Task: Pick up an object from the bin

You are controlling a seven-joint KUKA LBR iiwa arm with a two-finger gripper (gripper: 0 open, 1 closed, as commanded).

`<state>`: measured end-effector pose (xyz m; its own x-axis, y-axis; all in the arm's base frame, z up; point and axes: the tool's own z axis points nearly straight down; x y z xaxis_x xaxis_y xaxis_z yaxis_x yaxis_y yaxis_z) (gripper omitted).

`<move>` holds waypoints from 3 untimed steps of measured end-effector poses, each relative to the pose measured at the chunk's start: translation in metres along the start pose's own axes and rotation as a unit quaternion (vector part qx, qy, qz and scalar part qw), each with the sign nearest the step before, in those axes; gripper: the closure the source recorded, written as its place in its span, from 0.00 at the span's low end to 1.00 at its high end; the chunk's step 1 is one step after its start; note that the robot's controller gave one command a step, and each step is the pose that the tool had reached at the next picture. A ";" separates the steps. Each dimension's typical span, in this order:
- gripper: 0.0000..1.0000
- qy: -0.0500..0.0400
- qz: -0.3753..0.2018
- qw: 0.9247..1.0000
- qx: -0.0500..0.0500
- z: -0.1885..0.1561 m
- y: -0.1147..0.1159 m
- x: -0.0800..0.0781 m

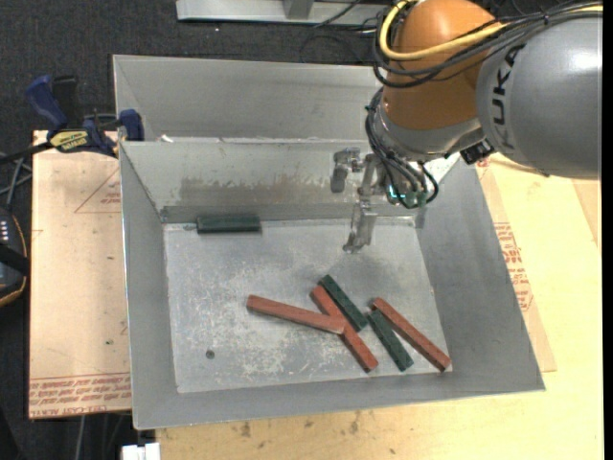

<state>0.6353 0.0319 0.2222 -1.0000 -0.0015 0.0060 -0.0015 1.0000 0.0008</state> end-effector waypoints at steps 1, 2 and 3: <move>0.00 -0.004 0.000 1.000 0.000 -0.005 0.000 -0.001; 0.00 -0.006 0.002 1.000 0.000 0.055 -0.006 0.060; 0.00 -0.002 0.004 1.000 0.000 0.070 -0.008 0.073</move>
Offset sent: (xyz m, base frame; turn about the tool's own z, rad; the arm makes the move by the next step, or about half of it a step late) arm -0.1073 -0.0115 -0.1011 0.0077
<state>0.5620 0.0240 0.1526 -1.0000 0.0071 0.0013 0.0071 1.0000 0.0014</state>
